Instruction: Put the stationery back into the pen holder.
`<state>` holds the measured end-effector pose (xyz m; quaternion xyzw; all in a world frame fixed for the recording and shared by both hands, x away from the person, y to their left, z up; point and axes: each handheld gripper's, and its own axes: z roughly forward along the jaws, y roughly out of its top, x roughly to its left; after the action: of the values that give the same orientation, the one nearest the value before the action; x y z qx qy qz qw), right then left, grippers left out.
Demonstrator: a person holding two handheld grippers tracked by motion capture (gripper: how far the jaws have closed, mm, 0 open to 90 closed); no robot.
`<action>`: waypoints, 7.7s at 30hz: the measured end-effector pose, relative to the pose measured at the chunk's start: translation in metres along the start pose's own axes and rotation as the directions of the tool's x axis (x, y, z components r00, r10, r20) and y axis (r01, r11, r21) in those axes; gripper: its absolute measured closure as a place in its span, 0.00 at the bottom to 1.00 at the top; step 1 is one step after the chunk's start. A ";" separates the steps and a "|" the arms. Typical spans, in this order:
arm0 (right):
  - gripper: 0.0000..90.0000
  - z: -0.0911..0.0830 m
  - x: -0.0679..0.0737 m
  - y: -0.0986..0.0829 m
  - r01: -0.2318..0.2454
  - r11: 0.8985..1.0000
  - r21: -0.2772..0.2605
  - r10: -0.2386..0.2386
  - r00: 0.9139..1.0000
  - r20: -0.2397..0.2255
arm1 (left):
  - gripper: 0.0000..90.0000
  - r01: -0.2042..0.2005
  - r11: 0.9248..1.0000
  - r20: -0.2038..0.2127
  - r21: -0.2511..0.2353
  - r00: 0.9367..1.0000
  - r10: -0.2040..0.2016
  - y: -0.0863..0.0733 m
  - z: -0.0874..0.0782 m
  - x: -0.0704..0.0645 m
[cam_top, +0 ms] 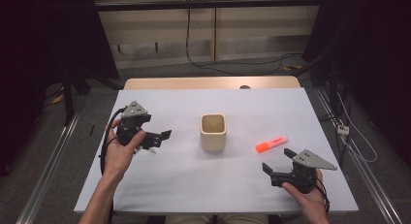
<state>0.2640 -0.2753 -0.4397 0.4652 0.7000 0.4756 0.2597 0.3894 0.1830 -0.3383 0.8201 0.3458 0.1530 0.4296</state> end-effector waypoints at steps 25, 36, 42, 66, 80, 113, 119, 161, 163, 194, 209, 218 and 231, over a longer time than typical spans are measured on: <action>0.05 0.000 0.000 0.001 0.001 1.000 -0.001 -0.001 1.000 -0.002 | 0.11 0.095 0.994 -0.063 0.045 0.994 -0.092 -0.033 -0.024 0.045; 0.05 0.001 0.002 0.002 0.005 1.000 0.001 -0.005 1.000 -0.009 | 0.11 0.065 0.991 -0.057 0.115 0.997 -0.059 -0.044 -0.017 0.049; 0.05 0.001 0.001 0.001 0.006 1.000 0.000 -0.006 1.000 -0.013 | 0.11 0.083 0.984 -0.100 0.158 0.993 -0.067 -0.050 -0.011 0.056; 0.05 0.005 0.002 0.002 0.007 1.000 0.012 -0.007 1.000 -0.024 | 0.19 0.117 0.949 -0.142 0.294 0.987 -0.078 -0.061 0.021 0.086; 0.05 0.005 0.003 0.002 0.015 1.000 0.011 -0.014 1.000 -0.025 | 0.38 0.097 0.914 -0.123 0.394 0.991 -0.052 -0.065 0.030 0.085; 0.05 0.006 0.004 0.002 0.020 1.000 0.016 -0.020 0.999 -0.033 | 0.69 0.087 0.863 -0.096 0.498 0.994 -0.045 -0.071 0.050 0.085; 0.05 0.007 0.002 0.002 0.026 1.000 0.016 -0.026 0.999 -0.024 | 0.69 0.097 0.860 -0.089 0.502 0.994 -0.061 -0.070 0.051 0.086; 0.05 0.006 0.002 0.002 0.020 1.000 0.010 -0.019 0.999 -0.029 | 0.75 0.141 0.957 -0.127 0.254 0.986 -0.112 -0.062 0.024 0.080; 0.05 0.006 0.002 0.002 0.020 1.000 0.010 -0.019 0.999 -0.029 | 0.75 0.149 0.963 -0.121 0.223 0.985 -0.124 -0.060 0.022 0.079; 0.05 0.006 -0.002 0.000 -0.006 1.000 0.009 0.007 1.000 -0.029 | 0.75 0.147 0.986 -0.121 -0.078 0.980 -0.156 -0.034 -0.007 0.051; 0.05 0.005 0.000 0.001 -0.001 1.000 0.008 0.001 1.000 -0.030 | 0.75 0.128 0.975 -0.065 -0.179 0.988 -0.142 -0.019 -0.015 0.029; 0.05 0.005 0.002 0.001 0.007 1.000 0.006 -0.007 0.999 -0.035 | 0.75 0.102 0.970 -0.019 -0.220 0.994 -0.109 -0.011 -0.015 0.013; 0.05 0.004 0.004 0.002 0.011 1.000 0.001 -0.011 0.999 -0.035 | 0.75 0.078 0.970 0.029 -0.231 0.997 -0.073 0.003 -0.007 -0.005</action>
<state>0.2666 -0.2701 -0.4395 0.4533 0.7072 0.4818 0.2496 0.3832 0.1824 -0.3314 0.7520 0.3522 0.1673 0.5314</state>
